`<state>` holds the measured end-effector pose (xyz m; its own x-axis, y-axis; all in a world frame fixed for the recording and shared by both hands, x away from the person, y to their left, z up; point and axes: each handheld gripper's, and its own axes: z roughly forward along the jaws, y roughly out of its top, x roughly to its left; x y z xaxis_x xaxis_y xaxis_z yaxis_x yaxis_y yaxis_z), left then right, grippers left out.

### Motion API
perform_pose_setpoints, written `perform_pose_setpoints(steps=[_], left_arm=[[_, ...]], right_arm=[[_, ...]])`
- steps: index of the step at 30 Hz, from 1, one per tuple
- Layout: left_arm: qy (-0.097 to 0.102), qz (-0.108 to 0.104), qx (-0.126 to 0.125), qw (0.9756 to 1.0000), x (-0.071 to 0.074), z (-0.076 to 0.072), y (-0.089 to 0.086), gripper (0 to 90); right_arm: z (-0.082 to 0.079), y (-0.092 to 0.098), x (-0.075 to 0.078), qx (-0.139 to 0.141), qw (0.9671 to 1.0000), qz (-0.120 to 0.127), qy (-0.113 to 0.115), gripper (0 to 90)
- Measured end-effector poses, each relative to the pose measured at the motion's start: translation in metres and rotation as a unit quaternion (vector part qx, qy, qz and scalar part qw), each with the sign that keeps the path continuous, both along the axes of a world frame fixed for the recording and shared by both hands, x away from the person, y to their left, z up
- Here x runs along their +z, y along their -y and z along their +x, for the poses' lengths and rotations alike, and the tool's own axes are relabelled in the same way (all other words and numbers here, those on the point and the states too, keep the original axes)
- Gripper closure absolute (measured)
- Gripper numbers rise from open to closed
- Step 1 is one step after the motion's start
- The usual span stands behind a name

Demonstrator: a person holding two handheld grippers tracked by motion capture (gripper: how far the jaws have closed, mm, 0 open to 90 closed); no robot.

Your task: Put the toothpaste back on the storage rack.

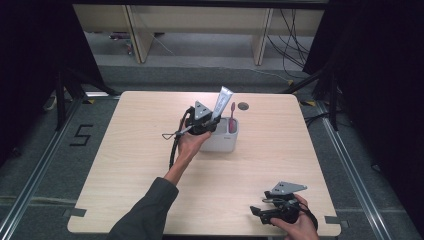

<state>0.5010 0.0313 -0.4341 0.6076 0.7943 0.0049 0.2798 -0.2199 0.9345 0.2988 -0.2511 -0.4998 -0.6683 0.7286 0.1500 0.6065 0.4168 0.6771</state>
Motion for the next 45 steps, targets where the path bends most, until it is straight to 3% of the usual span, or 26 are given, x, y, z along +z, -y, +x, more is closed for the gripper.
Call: perform_pose_setpoints(steps=[10,14,15,16,31,45], left_arm=[[-0.016,0.008,-0.004,0.9998,-0.005,0.001,-0.003,67.8],[-0.013,-0.024,-0.001,0.9996,-0.002,-0.001,-0.007,62.3],[-0.009,-0.027,-0.002,0.9996,0.0,-0.002,-0.008,62.4],[-0.007,-0.028,-0.006,0.9996,0.003,-0.004,-0.008,61.2],[-0.006,-0.024,-0.013,0.9996,0.019,-0.014,-0.023,59.2],[-0.017,-0.019,-0.015,0.9995,0.028,-0.027,-0.039,48.4]], right_arm=[[0.0,0.0,0.0,0.002,1.0,0.0,0.0,22.0],[0.002,0.001,-0.001,0.012,0.9999,-0.004,0.007,22.0],[-0.001,-0.001,0.0,-0.004,1.0,0.001,-0.009,22.0],[0.0,-0.001,-0.001,0.0,1.0,0.0,-0.005,22.0],[0.0,-0.001,-0.001,0.004,1.0,-0.004,-0.006,22.0],[0.001,0.0,-0.001,0.004,1.0,-0.006,-0.003,22.0]])
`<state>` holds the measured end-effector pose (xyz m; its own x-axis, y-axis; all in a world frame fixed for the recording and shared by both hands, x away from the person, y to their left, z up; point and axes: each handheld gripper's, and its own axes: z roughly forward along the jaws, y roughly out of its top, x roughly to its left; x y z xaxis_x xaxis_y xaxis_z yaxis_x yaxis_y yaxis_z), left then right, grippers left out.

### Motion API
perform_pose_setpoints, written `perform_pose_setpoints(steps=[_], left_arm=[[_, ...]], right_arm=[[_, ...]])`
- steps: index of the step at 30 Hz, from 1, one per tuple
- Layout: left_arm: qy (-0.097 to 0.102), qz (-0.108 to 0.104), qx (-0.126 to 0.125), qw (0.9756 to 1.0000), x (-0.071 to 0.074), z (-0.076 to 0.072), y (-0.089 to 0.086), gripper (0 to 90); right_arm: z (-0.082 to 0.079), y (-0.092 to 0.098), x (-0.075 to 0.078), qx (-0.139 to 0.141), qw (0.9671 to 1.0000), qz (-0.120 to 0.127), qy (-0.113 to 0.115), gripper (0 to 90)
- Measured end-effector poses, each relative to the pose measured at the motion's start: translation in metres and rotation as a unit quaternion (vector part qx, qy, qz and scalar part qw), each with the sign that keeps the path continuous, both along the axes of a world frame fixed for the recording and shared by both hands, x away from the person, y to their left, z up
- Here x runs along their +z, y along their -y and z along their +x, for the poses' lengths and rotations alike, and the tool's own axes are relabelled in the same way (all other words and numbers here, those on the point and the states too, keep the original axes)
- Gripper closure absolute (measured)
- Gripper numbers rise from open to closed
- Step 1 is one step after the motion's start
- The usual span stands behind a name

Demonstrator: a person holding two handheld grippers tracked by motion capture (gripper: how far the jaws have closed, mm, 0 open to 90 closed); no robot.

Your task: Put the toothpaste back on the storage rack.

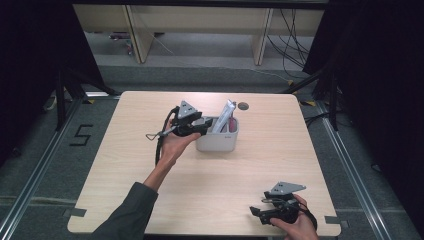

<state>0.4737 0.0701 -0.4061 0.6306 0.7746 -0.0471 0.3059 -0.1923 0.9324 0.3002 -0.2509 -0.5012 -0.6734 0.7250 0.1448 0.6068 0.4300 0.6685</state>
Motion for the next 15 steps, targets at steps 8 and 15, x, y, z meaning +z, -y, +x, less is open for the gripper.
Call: perform_pose_setpoints(steps=[8,15], left_arm=[[-0.005,0.006,-0.004,1.0,0.002,-0.007,-0.003,43.7],[-0.01,0.007,-0.007,0.9999,0.004,-0.015,-0.009,38.2]], right_arm=[[0.0,0.0,0.0,0.0,1.0,0.001,-0.001,22.0],[0.001,0.001,0.0,-0.006,1.0,0.004,0.001,21.9]])
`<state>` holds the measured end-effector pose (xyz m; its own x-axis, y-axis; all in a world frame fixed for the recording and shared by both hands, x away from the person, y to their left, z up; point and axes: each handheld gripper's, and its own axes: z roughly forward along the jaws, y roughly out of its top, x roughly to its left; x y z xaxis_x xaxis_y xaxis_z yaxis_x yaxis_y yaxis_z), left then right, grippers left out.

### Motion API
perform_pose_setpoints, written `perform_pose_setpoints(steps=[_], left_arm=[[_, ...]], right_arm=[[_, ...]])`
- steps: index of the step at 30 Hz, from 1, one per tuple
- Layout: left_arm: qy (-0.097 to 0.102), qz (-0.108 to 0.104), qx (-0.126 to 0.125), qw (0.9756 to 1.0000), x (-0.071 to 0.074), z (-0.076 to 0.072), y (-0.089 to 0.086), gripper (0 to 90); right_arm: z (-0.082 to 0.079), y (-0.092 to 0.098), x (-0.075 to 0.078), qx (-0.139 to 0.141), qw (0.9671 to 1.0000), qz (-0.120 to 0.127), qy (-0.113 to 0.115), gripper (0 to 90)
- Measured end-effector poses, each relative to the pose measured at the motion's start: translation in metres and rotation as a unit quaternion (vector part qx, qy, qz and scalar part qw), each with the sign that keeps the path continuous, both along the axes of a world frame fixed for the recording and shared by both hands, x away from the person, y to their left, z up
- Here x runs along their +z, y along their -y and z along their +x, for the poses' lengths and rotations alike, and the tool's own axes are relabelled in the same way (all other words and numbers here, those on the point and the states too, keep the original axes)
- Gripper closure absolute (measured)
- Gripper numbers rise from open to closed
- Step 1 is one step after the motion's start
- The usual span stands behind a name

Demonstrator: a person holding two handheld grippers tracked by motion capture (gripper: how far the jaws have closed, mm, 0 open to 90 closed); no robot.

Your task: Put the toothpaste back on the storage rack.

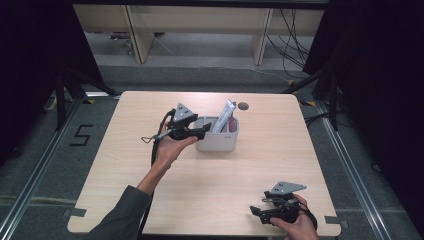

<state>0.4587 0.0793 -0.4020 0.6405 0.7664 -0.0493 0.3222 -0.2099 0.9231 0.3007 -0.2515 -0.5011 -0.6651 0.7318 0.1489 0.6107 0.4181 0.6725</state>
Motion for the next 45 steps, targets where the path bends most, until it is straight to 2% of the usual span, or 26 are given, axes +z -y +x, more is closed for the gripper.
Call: perform_pose_setpoints(steps=[2,8,9,11,17,19,20,23,24,28,29,30,34,36,38,41,43,45], left_arm=[[-0.006,-0.003,0.001,1.0,-0.001,-0.002,-0.003,36.8],[-0.008,-0.003,0.003,1.0,-0.002,-0.009,-0.013,35.3],[-0.006,-0.002,0.002,1.0,-0.002,-0.011,-0.014,35.2],[-0.005,-0.004,0.001,1.0,-0.001,-0.013,-0.017,35.1],[-0.011,-0.004,0.001,0.9999,-0.003,-0.018,-0.023,34.4],[-0.011,-0.005,-0.001,0.9999,-0.004,-0.02,-0.025,34.0],[-0.011,-0.005,-0.002,0.9999,-0.004,-0.021,-0.026,33.9],[-0.013,-0.005,-0.001,0.9999,-0.006,-0.023,-0.029,33.4],[-0.014,-0.005,-0.001,0.9999,-0.006,-0.024,-0.03,33.4],[-0.013,-0.005,-0.003,0.9999,-0.007,-0.027,-0.033,32.9],[-0.013,-0.005,-0.002,0.9999,-0.007,-0.028,-0.033,32.5],[-0.013,-0.006,-0.002,0.9999,-0.007,-0.028,-0.034,32.2],[-0.016,-0.005,-0.004,0.9998,-0.008,-0.032,-0.037,30.6],[-0.018,-0.008,-0.004,0.9998,-0.01,-0.033,-0.039,29.7],[-0.021,-0.007,-0.002,0.9998,-0.011,-0.034,-0.04,28.3],[-0.026,-0.012,0.0,0.9996,-0.013,-0.036,-0.043,26.9],[-0.027,-0.012,0.0,0.9996,-0.015,-0.037,-0.045,26.3],[-0.03,-0.015,0.0,0.9994,-0.017,-0.038,-0.047,25.2]], right_arm=[[-0.001,-0.001,0.0,-0.008,0.9999,0.004,-0.009,21.9],[0.001,0.001,0.0,0.003,1.0,0.001,0.007,22.0],[0.0,0.0,0.001,-0.003,0.9999,0.009,-0.005,22.0],[0.001,0.001,0.0,-0.005,1.0,0.005,0.004,22.0],[0.001,0.001,0.001,-0.004,1.0,0.006,0.004,22.0],[-0.001,0.0,0.001,-0.013,0.9998,0.011,-0.005,21.9],[0.001,0.002,0.001,-0.007,0.9999,0.006,0.004,22.0],[-0.001,0.001,0.002,-0.019,0.9997,0.012,-0.007,22.0],[0.001,0.002,0.001,-0.012,0.9999,0.011,0.004,22.0],[0.001,0.002,0.001,-0.009,0.9999,0.012,0.005,21.9],[0.0,0.001,0.002,-0.018,0.9997,0.014,-0.002,22.0],[0.001,0.002,0.002,-0.015,0.9998,0.013,0.005,21.9],[0.001,0.002,0.002,-0.019,0.9997,0.016,0.006,22.0],[0.0,0.002,0.003,-0.022,0.9996,0.017,-0.001,22.0],[0.001,0.003,0.003,-0.018,0.9997,0.015,0.009,22.0],[0.001,0.003,0.003,-0.017,0.9997,0.019,0.007,22.0],[0.001,0.003,0.003,-0.014,0.9996,0.023,-0.002,22.0],[0.003,0.004,0.002,-0.008,0.9997,0.022,0.007,22.0]])
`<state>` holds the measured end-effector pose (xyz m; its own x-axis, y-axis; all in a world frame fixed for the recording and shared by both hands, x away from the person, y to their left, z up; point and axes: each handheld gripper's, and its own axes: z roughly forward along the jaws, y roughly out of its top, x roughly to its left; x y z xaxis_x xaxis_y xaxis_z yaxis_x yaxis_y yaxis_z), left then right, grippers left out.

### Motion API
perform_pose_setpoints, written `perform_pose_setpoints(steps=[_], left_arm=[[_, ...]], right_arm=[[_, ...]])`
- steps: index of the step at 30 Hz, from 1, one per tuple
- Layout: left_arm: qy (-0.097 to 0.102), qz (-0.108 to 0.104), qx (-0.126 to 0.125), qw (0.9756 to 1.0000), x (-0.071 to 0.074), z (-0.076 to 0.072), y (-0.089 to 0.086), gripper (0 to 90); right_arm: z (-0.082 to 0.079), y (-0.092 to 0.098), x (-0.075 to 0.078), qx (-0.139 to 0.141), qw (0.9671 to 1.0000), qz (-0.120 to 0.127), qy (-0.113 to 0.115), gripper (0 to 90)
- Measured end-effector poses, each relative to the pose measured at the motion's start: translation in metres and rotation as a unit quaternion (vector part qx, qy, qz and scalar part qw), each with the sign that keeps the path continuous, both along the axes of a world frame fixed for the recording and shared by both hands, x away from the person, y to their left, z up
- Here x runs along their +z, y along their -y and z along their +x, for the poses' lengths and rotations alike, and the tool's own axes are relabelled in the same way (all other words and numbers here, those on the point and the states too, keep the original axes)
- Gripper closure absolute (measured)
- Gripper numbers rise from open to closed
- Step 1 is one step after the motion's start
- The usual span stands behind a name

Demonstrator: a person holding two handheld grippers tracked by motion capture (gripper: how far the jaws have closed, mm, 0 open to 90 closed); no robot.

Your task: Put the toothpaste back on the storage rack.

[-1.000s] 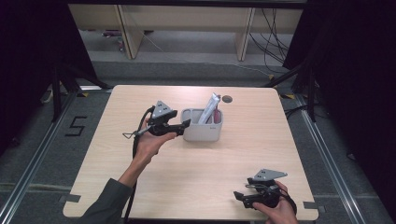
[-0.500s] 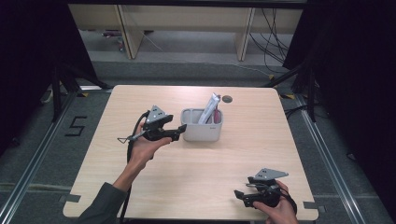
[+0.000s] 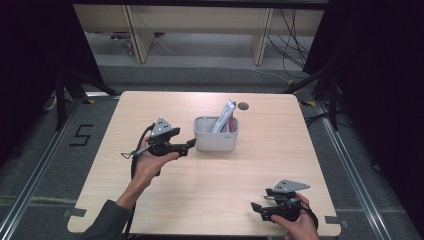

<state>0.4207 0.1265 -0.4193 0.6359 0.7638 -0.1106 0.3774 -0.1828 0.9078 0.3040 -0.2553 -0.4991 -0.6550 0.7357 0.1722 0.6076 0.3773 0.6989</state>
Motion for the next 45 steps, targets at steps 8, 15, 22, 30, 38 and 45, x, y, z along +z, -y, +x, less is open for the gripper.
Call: perform_pose_setpoints(steps=[8,15,22,30,38,45], left_arm=[[-0.006,-0.007,0.0,1.0,-0.003,-0.003,-0.004,22.2],[-0.008,-0.011,-0.008,0.9999,0.0,-0.008,-0.005,19.7],[-0.012,-0.011,-0.023,0.9996,-0.006,-0.018,-0.006,17.4],[-0.016,-0.016,-0.026,0.9994,-0.013,-0.027,-0.01,16.8],[-0.018,-0.012,-0.033,0.9992,-0.021,-0.034,-0.015,16.6],[-0.026,-0.015,-0.035,0.9989,-0.029,-0.041,-0.019,16.7]], right_arm=[[-0.001,0.001,0.001,-0.01,0.9998,-0.007,0.015,22.0],[-0.001,0.001,0.002,-0.015,0.9998,-0.006,0.013,21.9],[0.0,0.001,0.002,-0.018,0.9997,0.0,0.016,21.9],[0.0,0.001,0.001,-0.021,0.9996,0.017,0.006,21.8],[0.0,0.003,0.002,-0.02,0.9996,0.011,0.016,21.8],[-0.002,0.003,0.004,-0.026,0.9995,0.014,0.009,21.7]])
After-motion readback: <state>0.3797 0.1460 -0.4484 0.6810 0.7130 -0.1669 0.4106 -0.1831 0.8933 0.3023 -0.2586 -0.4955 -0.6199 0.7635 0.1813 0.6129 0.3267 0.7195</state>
